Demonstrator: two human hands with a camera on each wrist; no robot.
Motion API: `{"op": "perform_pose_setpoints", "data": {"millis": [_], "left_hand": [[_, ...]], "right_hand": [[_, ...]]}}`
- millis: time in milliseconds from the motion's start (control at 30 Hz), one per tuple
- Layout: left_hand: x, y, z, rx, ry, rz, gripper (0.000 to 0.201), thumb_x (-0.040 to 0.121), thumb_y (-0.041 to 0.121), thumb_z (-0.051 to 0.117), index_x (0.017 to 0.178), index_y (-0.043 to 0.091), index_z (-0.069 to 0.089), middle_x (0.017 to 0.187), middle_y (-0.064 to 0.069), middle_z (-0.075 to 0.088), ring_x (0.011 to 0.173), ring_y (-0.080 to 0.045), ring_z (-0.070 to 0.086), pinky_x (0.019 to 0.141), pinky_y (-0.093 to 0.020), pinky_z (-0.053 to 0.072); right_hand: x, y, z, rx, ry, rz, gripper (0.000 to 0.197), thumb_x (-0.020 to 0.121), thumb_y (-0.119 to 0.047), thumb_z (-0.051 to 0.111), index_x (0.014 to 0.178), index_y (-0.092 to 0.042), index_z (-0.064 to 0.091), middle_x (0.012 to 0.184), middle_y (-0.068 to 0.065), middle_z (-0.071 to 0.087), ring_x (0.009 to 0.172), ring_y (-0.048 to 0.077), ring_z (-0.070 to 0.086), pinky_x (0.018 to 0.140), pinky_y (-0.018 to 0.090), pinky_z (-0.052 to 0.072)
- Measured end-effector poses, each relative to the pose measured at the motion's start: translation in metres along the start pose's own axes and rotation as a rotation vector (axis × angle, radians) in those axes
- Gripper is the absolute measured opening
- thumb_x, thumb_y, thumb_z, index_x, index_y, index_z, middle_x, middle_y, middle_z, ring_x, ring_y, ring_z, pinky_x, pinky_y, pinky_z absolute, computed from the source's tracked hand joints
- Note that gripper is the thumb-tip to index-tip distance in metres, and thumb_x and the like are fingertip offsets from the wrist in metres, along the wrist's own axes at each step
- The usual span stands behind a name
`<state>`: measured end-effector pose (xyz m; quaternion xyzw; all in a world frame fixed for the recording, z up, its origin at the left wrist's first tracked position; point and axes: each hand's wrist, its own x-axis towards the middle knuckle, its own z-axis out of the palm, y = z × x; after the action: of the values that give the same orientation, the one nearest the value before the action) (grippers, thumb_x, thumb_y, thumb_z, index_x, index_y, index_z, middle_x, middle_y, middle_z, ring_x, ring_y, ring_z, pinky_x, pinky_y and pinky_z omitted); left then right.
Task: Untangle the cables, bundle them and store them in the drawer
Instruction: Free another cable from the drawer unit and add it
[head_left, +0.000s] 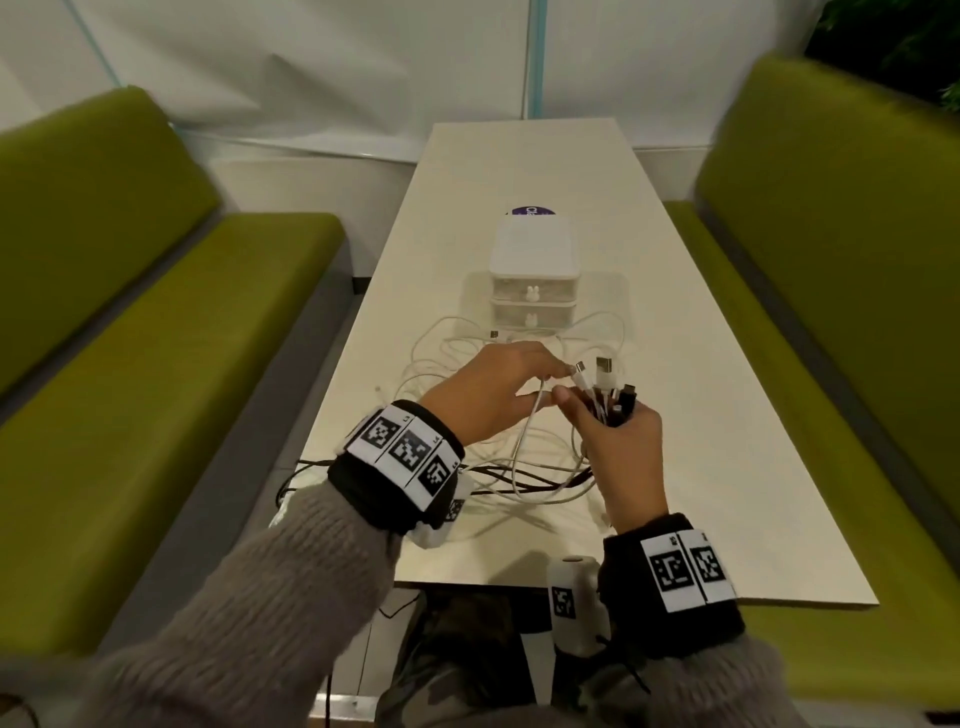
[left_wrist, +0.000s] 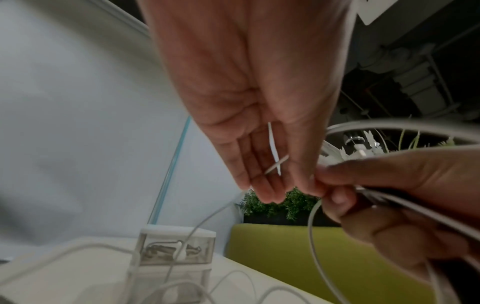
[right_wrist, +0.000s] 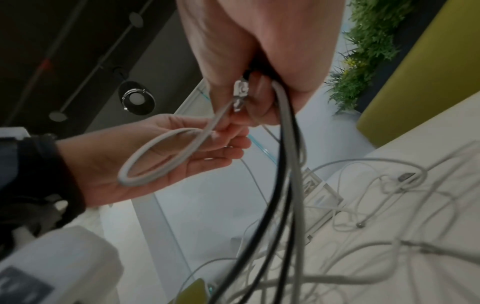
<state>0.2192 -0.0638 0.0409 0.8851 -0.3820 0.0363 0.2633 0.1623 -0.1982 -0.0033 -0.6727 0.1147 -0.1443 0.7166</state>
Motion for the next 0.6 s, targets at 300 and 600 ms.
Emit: {"op": "perform_pose_setpoints", "data": {"millis": [300,600], "left_hand": [[-0.009,-0.003,0.002,-0.061,-0.071,-0.097,0.049,0.086,0.001,0.057,0.133,0.011,0.048,0.123,-0.005,0.060,0.110,-0.010,0.054,0.092,-0.011,0.034],[-0.037,-0.050,0.004,-0.186,-0.155,-0.377,0.016,0.097,0.018,0.046,0.097,0.014,0.062,0.089,0.008,0.060,0.077,-0.007,0.056,0.069,-0.022,0.043]], "right_hand": [[-0.002,-0.003,0.006,-0.040,-0.078,0.010,0.030,0.082,-0.014,0.072,0.057,-0.020,0.057,0.042,-0.014,0.038,0.043,0.004,0.032,0.052,0.025,0.029],[0.003,-0.004,-0.014,0.294,0.192,-0.019,0.013,0.092,-0.013,0.061,0.082,-0.012,0.068,0.073,-0.006,0.060,0.046,0.004,0.035,0.043,0.016,0.031]]}}
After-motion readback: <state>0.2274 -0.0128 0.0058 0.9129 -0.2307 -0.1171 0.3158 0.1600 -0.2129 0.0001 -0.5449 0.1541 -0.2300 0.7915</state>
